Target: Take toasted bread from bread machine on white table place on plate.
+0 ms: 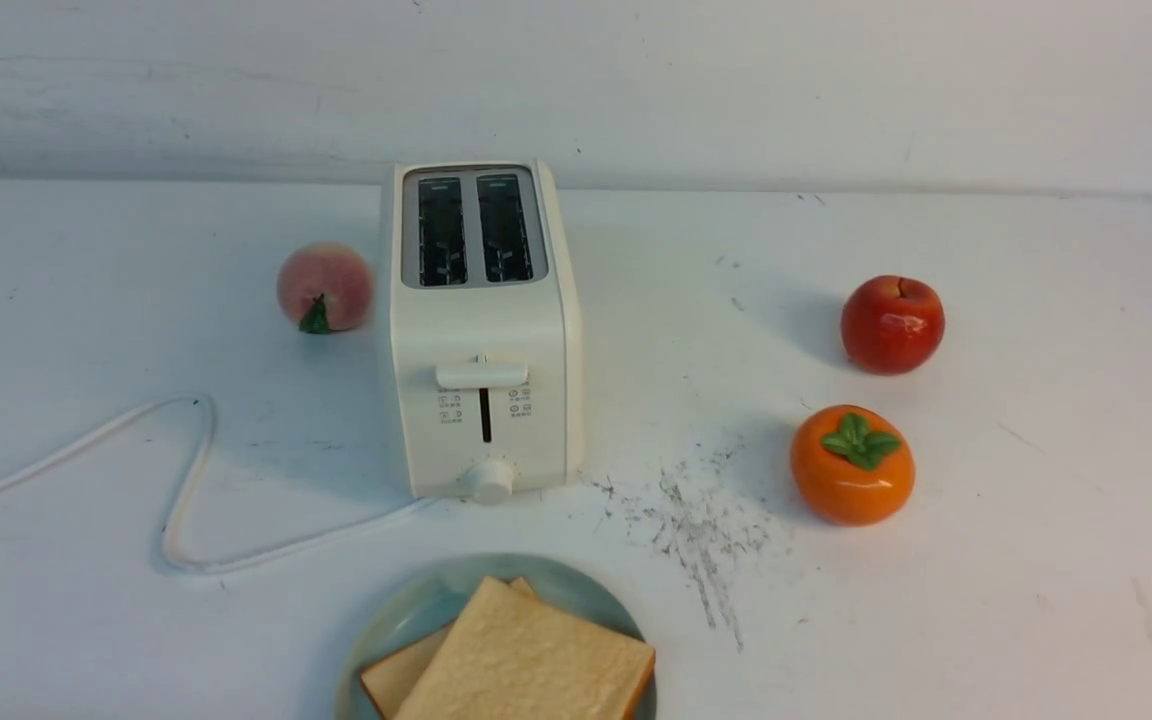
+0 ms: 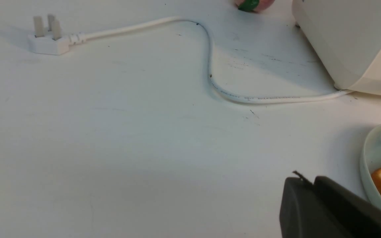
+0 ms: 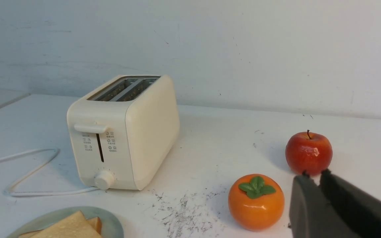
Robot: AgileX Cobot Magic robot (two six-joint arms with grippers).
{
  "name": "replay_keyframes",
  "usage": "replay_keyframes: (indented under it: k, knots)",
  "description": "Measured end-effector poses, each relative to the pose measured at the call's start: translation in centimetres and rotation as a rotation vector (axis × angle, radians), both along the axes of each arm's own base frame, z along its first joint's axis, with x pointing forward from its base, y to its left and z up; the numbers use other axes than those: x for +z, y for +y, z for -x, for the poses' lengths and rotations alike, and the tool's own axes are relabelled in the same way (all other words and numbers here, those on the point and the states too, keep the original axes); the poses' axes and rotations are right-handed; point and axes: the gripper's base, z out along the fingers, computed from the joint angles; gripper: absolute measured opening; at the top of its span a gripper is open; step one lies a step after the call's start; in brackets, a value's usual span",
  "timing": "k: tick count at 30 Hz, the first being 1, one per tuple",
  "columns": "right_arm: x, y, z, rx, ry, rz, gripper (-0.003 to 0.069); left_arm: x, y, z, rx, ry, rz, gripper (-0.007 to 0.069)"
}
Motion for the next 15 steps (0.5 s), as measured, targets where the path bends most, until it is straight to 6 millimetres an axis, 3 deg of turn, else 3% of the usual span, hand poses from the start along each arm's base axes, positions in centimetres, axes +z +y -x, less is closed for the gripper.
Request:
replay_keyframes:
  k: [9,15]
  knots:
    - [1.3,0.9,0.5,0.121,-0.09,-0.146,0.0065,0.0,0.0,0.0,0.0,0.0,0.0,0.0049]
    - [1.3,1.1,0.7,0.152,-0.094,-0.143,0.0073,0.0,0.0,0.0,0.0,0.0,-0.001,0.0053]
